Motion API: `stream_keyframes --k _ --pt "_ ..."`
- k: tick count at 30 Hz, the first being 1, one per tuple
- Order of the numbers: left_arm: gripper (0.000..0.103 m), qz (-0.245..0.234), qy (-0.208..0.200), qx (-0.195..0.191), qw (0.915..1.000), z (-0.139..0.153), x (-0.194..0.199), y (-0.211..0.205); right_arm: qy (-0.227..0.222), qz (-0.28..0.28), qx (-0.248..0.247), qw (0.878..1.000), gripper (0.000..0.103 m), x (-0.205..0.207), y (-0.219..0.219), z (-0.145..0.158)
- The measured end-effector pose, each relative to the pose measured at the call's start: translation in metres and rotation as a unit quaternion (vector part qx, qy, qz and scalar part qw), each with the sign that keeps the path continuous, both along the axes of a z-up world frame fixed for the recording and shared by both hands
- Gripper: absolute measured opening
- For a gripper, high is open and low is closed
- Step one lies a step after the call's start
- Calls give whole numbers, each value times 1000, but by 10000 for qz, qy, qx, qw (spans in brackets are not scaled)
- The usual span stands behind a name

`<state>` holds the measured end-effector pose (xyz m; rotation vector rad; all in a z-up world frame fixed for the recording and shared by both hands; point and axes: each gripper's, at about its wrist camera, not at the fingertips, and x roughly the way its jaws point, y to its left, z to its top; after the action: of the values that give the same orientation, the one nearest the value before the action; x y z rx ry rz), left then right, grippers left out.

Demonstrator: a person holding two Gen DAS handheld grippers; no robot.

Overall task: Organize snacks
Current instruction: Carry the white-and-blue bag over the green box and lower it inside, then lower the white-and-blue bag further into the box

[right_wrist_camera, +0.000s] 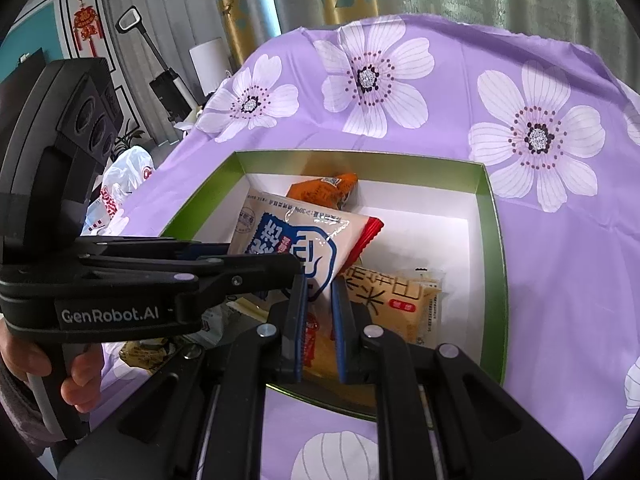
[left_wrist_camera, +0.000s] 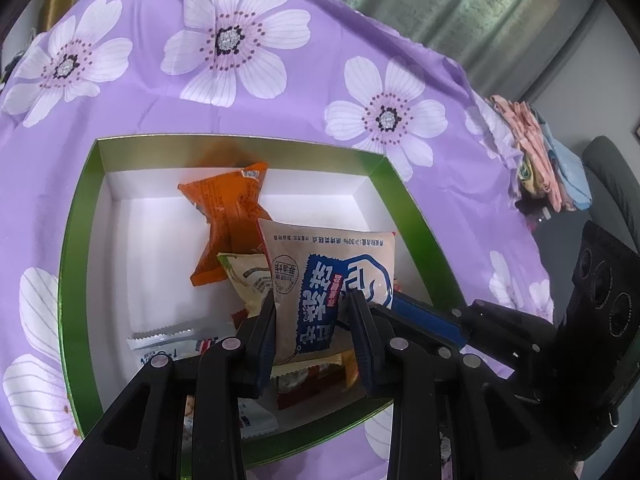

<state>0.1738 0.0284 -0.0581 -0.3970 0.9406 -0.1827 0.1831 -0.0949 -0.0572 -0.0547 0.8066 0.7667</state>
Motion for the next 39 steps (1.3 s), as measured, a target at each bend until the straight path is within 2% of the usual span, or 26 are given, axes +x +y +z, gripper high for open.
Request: stream_keyframes --k 14,39 --pt "32 2 183 95 9998 -3 8 0 183 36 -113 9998 13 8 5 -4" --pt "32 -40 328 535 9980 -4 15 -7 440 69 -268 9986 13 18 9 -7"
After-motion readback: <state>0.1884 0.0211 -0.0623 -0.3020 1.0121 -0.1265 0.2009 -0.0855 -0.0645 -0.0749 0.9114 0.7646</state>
